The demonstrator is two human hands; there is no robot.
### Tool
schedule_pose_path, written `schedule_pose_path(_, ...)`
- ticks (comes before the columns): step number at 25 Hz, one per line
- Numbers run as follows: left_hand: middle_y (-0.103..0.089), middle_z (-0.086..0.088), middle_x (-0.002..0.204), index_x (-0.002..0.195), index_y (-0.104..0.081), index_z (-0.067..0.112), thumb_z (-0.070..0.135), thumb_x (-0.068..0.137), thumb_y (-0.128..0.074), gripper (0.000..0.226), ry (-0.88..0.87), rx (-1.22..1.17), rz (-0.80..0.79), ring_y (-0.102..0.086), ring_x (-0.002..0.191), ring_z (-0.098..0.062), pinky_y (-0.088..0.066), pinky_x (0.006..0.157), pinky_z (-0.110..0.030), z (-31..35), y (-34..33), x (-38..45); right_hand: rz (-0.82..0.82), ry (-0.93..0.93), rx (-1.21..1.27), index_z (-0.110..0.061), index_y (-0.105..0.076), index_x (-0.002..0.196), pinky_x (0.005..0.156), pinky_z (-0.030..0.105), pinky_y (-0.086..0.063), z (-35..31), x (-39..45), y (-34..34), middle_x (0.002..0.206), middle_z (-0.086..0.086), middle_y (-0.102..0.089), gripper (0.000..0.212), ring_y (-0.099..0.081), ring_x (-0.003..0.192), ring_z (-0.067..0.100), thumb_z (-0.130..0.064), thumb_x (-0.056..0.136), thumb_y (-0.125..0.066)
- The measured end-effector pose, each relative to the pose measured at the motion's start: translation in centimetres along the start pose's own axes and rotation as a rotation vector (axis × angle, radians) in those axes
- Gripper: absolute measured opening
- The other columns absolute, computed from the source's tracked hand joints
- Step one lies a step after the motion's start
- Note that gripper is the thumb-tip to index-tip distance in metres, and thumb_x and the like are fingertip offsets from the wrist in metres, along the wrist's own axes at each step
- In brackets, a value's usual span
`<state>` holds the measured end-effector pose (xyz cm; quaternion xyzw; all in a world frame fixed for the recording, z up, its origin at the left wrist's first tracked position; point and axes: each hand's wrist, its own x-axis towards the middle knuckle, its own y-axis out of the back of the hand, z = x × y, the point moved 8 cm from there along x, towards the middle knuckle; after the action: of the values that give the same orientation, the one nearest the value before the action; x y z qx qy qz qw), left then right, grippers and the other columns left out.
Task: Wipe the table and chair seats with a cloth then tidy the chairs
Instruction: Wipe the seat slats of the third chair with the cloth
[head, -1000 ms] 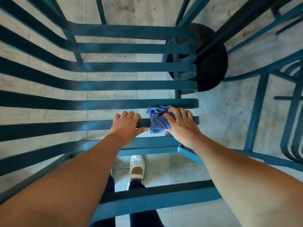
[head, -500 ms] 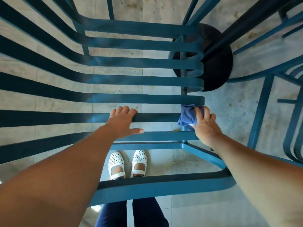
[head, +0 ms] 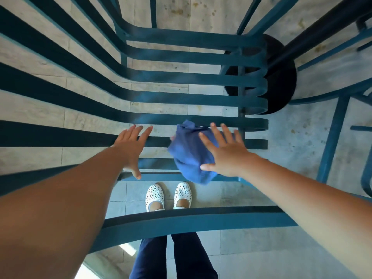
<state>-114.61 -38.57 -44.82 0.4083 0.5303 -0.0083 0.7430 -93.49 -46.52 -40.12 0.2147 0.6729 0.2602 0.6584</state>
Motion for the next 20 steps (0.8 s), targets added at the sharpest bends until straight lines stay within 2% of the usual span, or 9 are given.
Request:
schedule_pose_path(2, 0.011, -0.011, 0.157, 0.143, 0.028, 0.013, 0.051, 0.053, -0.086, 0.15, 0.001, 0.014, -0.008, 0.011, 0.144, -0.03, 0.004, 0.115, -0.042, 0.1, -0.3, -0.1, 0.193, 0.112, -0.154, -0.014, -0.009, 0.151, 0.114, 0.053, -0.005, -3.1, 2.0, -1.6, 0.155, 0.023, -0.001, 0.107, -0.004, 0.143, 0.041, -0.072, 0.074, -0.055)
schedule_pose_path(4, 0.01, -0.01, 0.157, 0.143, 0.027, 0.012, 0.049, 0.053, -0.086, 0.15, 0.002, -0.03, 0.002, 0.011, 0.145, -0.028, 0.006, 0.115, -0.043, 0.2, -0.5, 0.1, 0.275, 0.133, -0.168, -0.006, -0.037, 0.142, 0.11, 0.054, -0.019, -5.4, 3.5, -2.2, 0.147, 0.027, -0.031, 0.112, -0.03, 0.136, 0.043, -0.076, 0.059, -0.065)
schedule_pose_path(5, 0.008, -0.009, 0.157, 0.144, 0.026, 0.014, 0.05, 0.052, -0.087, 0.15, -0.002, -0.067, 0.028, 0.009, 0.145, -0.027, 0.006, 0.115, -0.043, 0.2, -0.4, 0.2, 0.303, 0.158, -0.157, -0.005, -0.041, 0.14, 0.109, 0.055, -0.021, -6.6, 4.3, -2.2, 0.144, 0.027, -0.035, 0.111, -0.033, 0.134, 0.043, -0.076, 0.057, -0.066)
schedule_pose_path(9, -0.004, -0.01, 0.155, 0.147, 0.015, 0.015, 0.053, 0.047, -0.086, 0.147, -0.028, -0.179, 0.187, -0.005, 0.143, -0.023, 0.0, 0.114, -0.036, 0.0, 0.5, -0.1, 0.408, 0.26, -0.142, -0.008, -0.041, 0.14, 0.111, 0.054, -0.011, -12.3, 6.4, -0.4, 0.147, 0.025, -0.031, 0.1, -0.028, 0.136, 0.044, -0.069, 0.065, -0.063)
schedule_pose_path(12, -0.005, -0.009, 0.156, 0.148, 0.005, 0.005, 0.058, 0.047, -0.083, 0.144, -0.005, -0.249, 0.26, -0.004, 0.143, -0.022, 0.0, 0.115, -0.033, 0.0, 0.9, -0.3, 0.419, 0.309, -0.152, -0.009, -0.015, 0.15, 0.111, 0.051, 0.014, -15.6, 7.7, 0.3, 0.154, 0.027, 0.001, 0.088, 0.004, 0.142, 0.043, -0.053, 0.084, -0.054)
schedule_pose_path(13, -0.007, -0.009, 0.155, 0.148, 0.002, 0.004, 0.058, 0.046, -0.084, 0.143, 0.005, -0.277, 0.276, -0.005, 0.143, -0.022, 0.0, 0.116, -0.033, -0.2, 0.9, -0.4, 0.435, 0.346, -0.164, -0.009, -0.018, 0.149, 0.111, 0.05, 0.016, -16.2, 7.8, 0.0, 0.154, 0.027, 0.001, 0.081, 0.006, 0.142, 0.043, -0.046, 0.087, -0.055)
schedule_pose_path(16, -0.021, -0.008, 0.143, 0.145, -0.017, 0.018, 0.056, 0.04, -0.085, 0.131, -0.002, -0.307, 0.337, -0.018, 0.134, -0.027, -0.011, 0.113, -0.035, -0.2, 1.2, -0.9, 0.442, 0.52, -0.286, -0.012, -0.058, 0.127, 0.115, 0.048, -0.01, -16.7, 6.7, -1.1, 0.141, 0.014, -0.046, 0.061, -0.034, 0.135, 0.04, -0.034, 0.072, -0.075)
schedule_pose_path(18, -0.029, -0.005, 0.13, 0.136, -0.031, 0.023, 0.059, 0.033, -0.084, 0.121, -0.002, -0.275, 0.412, -0.026, 0.121, -0.027, -0.021, 0.106, -0.038, 0.1, 2.0, -1.3, 0.486, 0.587, -0.356, -0.014, -0.056, 0.13, 0.114, 0.042, -0.017, -15.7, 5.9, -1.4, 0.14, 0.005, -0.049, 0.059, -0.038, 0.134, 0.032, -0.03, 0.075, -0.071)
schedule_pose_path(20, -0.037, -0.004, 0.12, 0.124, -0.041, 0.019, 0.06, 0.032, -0.084, 0.11, -0.039, -0.256, 0.428, -0.034, 0.112, -0.025, -0.028, 0.097, -0.038, 0.9, 2.6, -1.1, 0.508, 0.606, -0.382, -0.011, -0.039, 0.142, 0.116, 0.039, -0.01, -13.7, 5.1, -1.6, 0.15, 0.005, -0.036, 0.058, -0.027, 0.141, 0.026, -0.028, 0.087, -0.05)
